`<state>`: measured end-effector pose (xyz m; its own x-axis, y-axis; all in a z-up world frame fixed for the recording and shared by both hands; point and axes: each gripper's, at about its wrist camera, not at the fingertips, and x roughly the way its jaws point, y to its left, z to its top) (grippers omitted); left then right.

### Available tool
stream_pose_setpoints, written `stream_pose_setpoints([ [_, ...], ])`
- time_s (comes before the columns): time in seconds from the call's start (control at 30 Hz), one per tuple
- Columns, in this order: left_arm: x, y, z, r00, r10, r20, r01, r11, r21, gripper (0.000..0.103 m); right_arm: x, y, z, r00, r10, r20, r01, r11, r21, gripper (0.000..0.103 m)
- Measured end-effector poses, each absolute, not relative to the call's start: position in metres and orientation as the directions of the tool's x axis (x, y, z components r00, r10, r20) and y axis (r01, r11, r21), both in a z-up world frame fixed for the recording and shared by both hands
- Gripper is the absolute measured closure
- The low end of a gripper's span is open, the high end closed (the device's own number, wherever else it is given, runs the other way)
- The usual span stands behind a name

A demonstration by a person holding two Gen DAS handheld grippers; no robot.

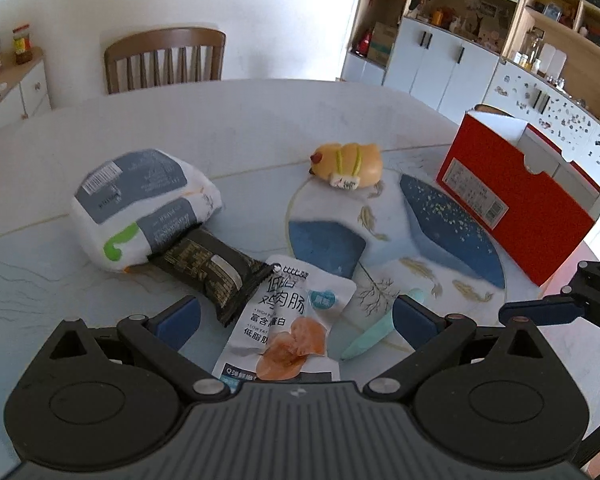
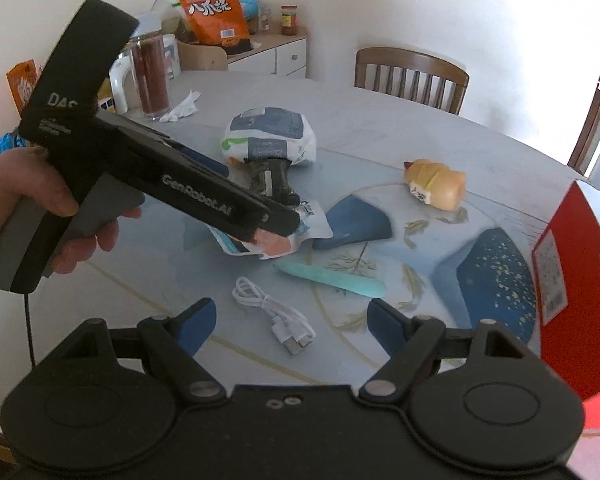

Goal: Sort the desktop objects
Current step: 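Withdraw both tools from the box toward the items on the table, then grasp the white sausage snack pack with the left tool while the right grasps the white USB cable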

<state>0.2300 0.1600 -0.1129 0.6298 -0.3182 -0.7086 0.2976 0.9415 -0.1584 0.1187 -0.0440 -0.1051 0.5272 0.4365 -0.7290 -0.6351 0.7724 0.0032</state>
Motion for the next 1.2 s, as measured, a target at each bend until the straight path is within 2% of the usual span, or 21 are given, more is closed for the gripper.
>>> stream_pose_setpoints([
  [0.37, 0.242, 0.157, -0.139, 0.596, -0.313, -0.739, 0.314, 0.938, -0.145, 0.0, 0.133, -0.025, -0.137, 0.501, 0.421, -0.757, -0.669, 0.743, -0.03, 0.023],
  [0.5, 0.242, 0.158, -0.143, 0.599, -0.31, -0.738, 0.311, 0.94, -0.143, 0.0, 0.139, -0.019, -0.147, 0.481, 0.42, -0.77, -0.687, 0.726, -0.033, 0.035],
  [0.6, 0.243, 0.157, -0.144, 0.606, -0.31, -0.733, 0.313, 0.939, -0.139, 0.0, 0.142, -0.018, -0.151, 0.47, 0.433, -0.769, -0.696, 0.718, -0.021, 0.038],
  [0.73, 0.241, 0.154, -0.146, 0.618, -0.302, -0.726, 0.328, 0.938, -0.111, 0.0, 0.145, -0.014, -0.15, 0.46, 0.453, -0.764, -0.711, 0.703, -0.011, 0.054],
  [0.87, 0.238, 0.152, -0.148, 0.635, -0.294, -0.714, 0.333, 0.939, -0.09, 0.0, 0.146, -0.017, -0.15, 0.441, 0.473, -0.763, -0.722, 0.692, 0.012, 0.058],
  [1.1, 0.238, 0.15, -0.148, 0.647, -0.268, -0.714, 0.299, 0.95, -0.085, 0.0, 0.148, -0.032, -0.148, 0.453, 0.46, -0.764, -0.703, 0.712, 0.011, 0.079],
  [1.2, 0.235, 0.147, -0.147, 0.643, -0.251, -0.723, 0.275, 0.957, -0.087, 0.0, 0.149, -0.041, -0.147, 0.457, 0.444, -0.771, -0.69, 0.723, 0.007, 0.08],
])
